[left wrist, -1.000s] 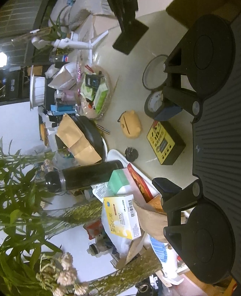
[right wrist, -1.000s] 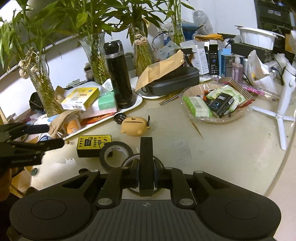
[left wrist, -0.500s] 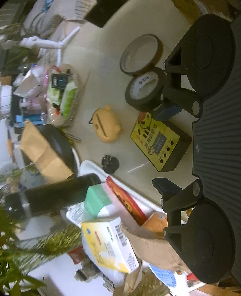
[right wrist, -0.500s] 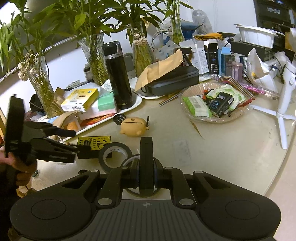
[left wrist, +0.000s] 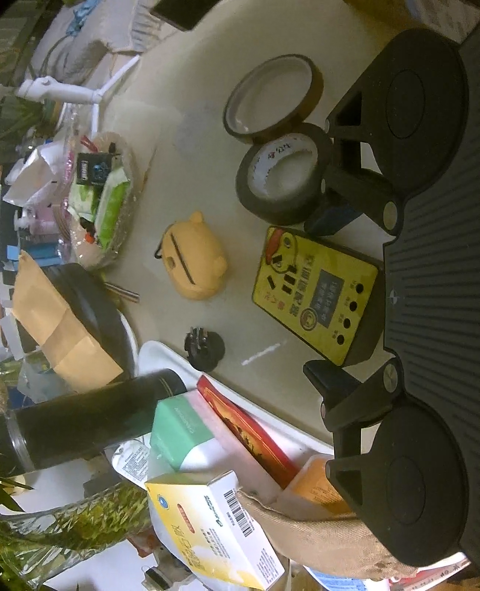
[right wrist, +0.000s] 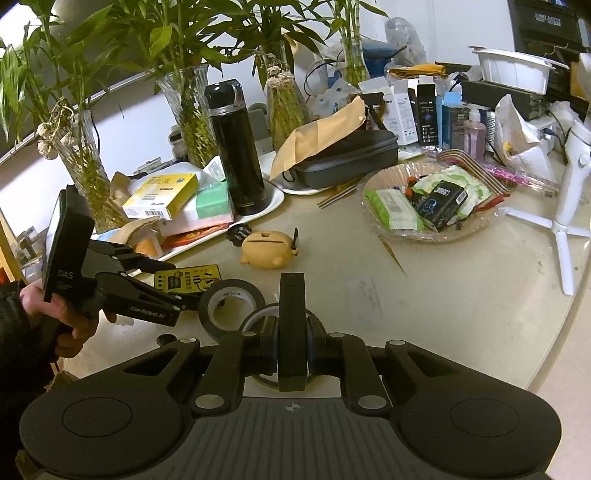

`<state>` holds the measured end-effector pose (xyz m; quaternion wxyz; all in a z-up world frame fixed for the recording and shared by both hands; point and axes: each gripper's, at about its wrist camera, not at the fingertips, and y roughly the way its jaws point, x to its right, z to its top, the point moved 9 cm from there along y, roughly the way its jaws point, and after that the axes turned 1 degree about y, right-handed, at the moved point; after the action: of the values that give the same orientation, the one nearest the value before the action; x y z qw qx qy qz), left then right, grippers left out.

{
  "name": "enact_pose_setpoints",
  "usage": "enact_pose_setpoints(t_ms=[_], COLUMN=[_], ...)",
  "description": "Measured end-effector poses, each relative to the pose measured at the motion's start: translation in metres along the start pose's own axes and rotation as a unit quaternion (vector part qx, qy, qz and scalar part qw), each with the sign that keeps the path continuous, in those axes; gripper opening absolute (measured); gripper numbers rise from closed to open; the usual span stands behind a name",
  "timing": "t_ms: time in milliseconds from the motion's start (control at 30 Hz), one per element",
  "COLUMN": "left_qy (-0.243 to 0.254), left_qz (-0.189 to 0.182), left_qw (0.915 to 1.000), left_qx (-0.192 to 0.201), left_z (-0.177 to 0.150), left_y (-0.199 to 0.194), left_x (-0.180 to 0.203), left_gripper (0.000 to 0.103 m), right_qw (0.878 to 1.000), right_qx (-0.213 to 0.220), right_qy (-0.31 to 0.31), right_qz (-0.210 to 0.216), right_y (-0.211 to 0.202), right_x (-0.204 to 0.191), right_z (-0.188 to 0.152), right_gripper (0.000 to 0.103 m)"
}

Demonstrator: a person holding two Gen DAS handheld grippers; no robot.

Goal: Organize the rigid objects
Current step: 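Grasp and lift the yellow tester box with the left tool while the right tool holds the block, then carry the tester with the left tool and the block with the right tool over the cardboard box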

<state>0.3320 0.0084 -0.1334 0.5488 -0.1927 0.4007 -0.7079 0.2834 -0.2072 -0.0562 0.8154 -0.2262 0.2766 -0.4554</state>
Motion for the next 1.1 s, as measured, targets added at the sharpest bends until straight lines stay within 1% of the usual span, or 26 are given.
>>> enact_pose_setpoints(t_ms=[133, 233, 267, 333, 467, 600, 767, 1100], left_qy=[-0.002, -0.027, -0.037, -0.045, -0.04, -0.046, -0.061, -0.098], left_qz=[-0.001, -0.013, -0.016, -0.014, -0.01, -0.007, 0.013, 0.024], left_qw=[1.0, 0.9995, 0.9992, 0.9989, 0.9991, 0.9986, 0.997, 0.9907], left_qx=[0.0, 0.0, 0.0, -0.002, 0.007, 0.025, 0.045, 0.091], left_z=[-0.002, -0.003, -0.003, -0.004, -0.003, 0.0, 0.005, 0.005], left_y=[-0.001, -0.004, -0.004, -0.004, -0.01, -0.022, -0.042, -0.082], left_x=[0.0, -0.004, -0.006, -0.008, -0.006, -0.003, -0.004, -0.001], left_gripper=[0.066, 0.055, 0.053, 0.053, 0.053, 0.053, 0.053, 0.053], right_qw=[1.0, 1.0, 1.0, 1.0, 1.0, 1.0, 1.0, 1.0], right_qx=[0.001, 0.0, -0.001, -0.002, -0.002, -0.001, -0.002, 0.005], right_qy=[-0.002, -0.001, -0.001, -0.001, -0.001, -0.001, -0.004, 0.005], right_qz=[0.002, 0.001, 0.001, 0.0, 0.001, 0.003, 0.007, 0.014], right_y=[-0.001, -0.001, 0.0, 0.0, 0.001, 0.002, 0.002, -0.004], right_x=[-0.001, -0.001, -0.001, -0.002, -0.003, -0.005, -0.01, -0.017], right_z=[0.0, 0.0, 0.0, -0.001, -0.001, -0.001, -0.001, -0.002], right_gripper=[0.017, 0.017, 0.017, 0.017, 0.017, 0.017, 0.017, 0.017])
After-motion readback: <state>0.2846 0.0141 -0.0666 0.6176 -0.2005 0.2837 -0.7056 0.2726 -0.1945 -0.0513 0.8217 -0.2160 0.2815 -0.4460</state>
